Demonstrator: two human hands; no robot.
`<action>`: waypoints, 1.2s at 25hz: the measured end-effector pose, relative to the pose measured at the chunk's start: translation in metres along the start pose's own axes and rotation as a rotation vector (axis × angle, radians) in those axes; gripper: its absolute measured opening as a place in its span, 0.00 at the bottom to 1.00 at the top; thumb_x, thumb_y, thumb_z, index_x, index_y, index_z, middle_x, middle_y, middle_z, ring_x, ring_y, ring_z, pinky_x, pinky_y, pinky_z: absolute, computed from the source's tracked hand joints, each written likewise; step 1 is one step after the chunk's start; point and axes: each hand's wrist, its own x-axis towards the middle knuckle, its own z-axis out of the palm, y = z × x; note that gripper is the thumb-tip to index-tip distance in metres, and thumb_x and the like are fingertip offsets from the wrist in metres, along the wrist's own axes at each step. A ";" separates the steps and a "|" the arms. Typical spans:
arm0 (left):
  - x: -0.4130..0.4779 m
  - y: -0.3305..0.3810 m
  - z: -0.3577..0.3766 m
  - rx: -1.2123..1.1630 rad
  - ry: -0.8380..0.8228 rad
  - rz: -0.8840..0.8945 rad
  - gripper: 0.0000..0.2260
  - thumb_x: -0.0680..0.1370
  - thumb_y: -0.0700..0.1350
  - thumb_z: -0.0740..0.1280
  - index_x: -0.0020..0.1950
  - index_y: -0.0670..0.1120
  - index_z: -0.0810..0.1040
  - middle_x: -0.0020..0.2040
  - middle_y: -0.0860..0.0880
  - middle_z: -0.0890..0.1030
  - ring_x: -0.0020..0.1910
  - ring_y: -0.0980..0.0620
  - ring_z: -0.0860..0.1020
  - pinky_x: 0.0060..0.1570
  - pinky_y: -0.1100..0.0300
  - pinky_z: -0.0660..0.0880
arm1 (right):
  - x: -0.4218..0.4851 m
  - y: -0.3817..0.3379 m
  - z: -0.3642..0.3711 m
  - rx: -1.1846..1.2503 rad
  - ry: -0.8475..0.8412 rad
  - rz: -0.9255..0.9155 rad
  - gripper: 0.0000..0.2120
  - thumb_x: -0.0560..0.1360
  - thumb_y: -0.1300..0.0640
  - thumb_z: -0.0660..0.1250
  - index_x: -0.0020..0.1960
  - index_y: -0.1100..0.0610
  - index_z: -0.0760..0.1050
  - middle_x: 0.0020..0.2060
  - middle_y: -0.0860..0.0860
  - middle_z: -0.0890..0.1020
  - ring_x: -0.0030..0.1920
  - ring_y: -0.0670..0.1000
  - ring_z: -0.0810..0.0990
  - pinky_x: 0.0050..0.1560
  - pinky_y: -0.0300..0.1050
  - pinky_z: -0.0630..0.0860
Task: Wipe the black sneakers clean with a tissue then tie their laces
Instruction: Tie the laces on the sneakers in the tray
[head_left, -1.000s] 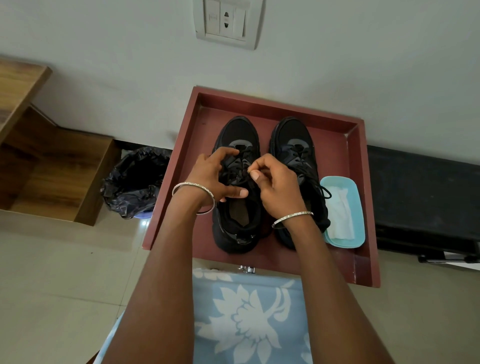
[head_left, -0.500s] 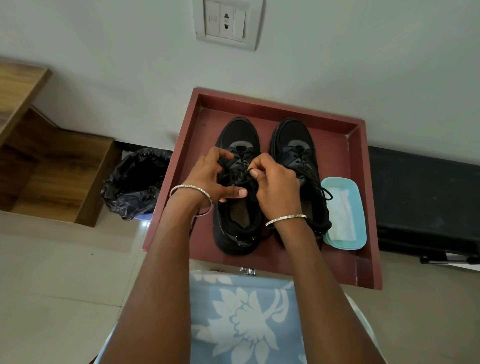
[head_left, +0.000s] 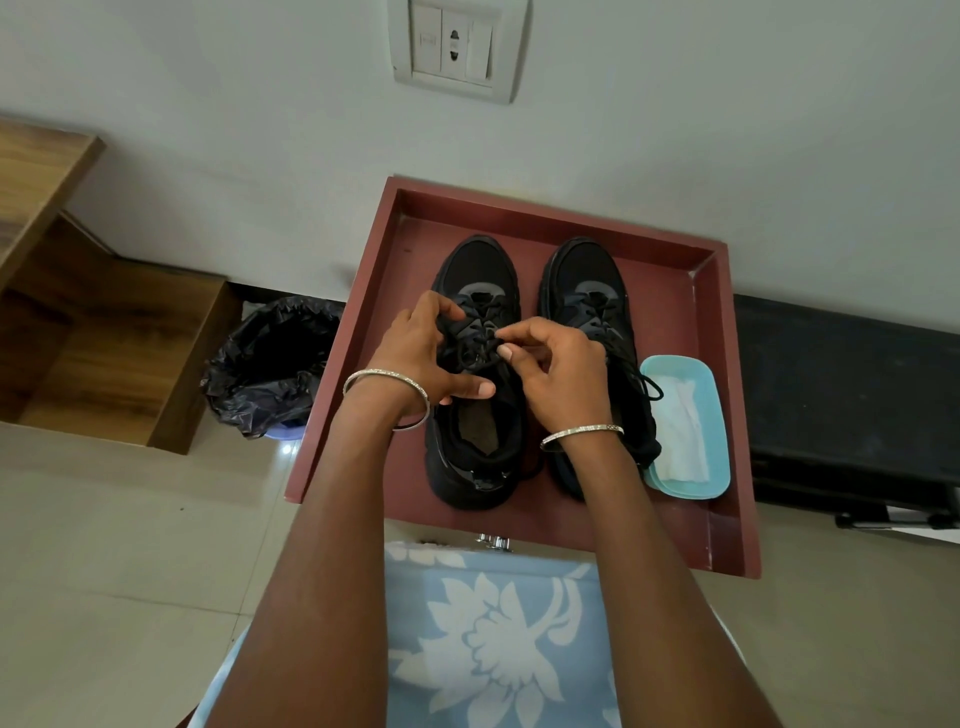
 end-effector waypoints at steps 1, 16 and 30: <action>0.000 0.000 0.000 -0.002 -0.004 -0.006 0.37 0.61 0.45 0.84 0.63 0.52 0.68 0.59 0.46 0.70 0.54 0.46 0.76 0.31 0.61 0.81 | 0.000 -0.001 0.002 -0.022 0.018 -0.009 0.05 0.76 0.60 0.72 0.50 0.52 0.85 0.42 0.44 0.86 0.44 0.42 0.84 0.50 0.43 0.81; -0.007 0.003 -0.015 -0.235 -0.056 -0.046 0.22 0.70 0.46 0.79 0.59 0.50 0.75 0.56 0.44 0.75 0.47 0.43 0.81 0.36 0.52 0.83 | 0.003 0.001 0.000 0.153 -0.017 0.044 0.09 0.75 0.66 0.71 0.51 0.55 0.84 0.45 0.46 0.86 0.46 0.41 0.84 0.50 0.32 0.79; -0.006 0.007 -0.017 0.229 0.099 0.164 0.16 0.78 0.59 0.68 0.34 0.51 0.82 0.31 0.47 0.81 0.32 0.48 0.79 0.37 0.52 0.74 | 0.005 0.005 0.001 0.165 -0.015 0.070 0.05 0.75 0.64 0.73 0.47 0.55 0.84 0.42 0.45 0.86 0.43 0.40 0.84 0.49 0.32 0.78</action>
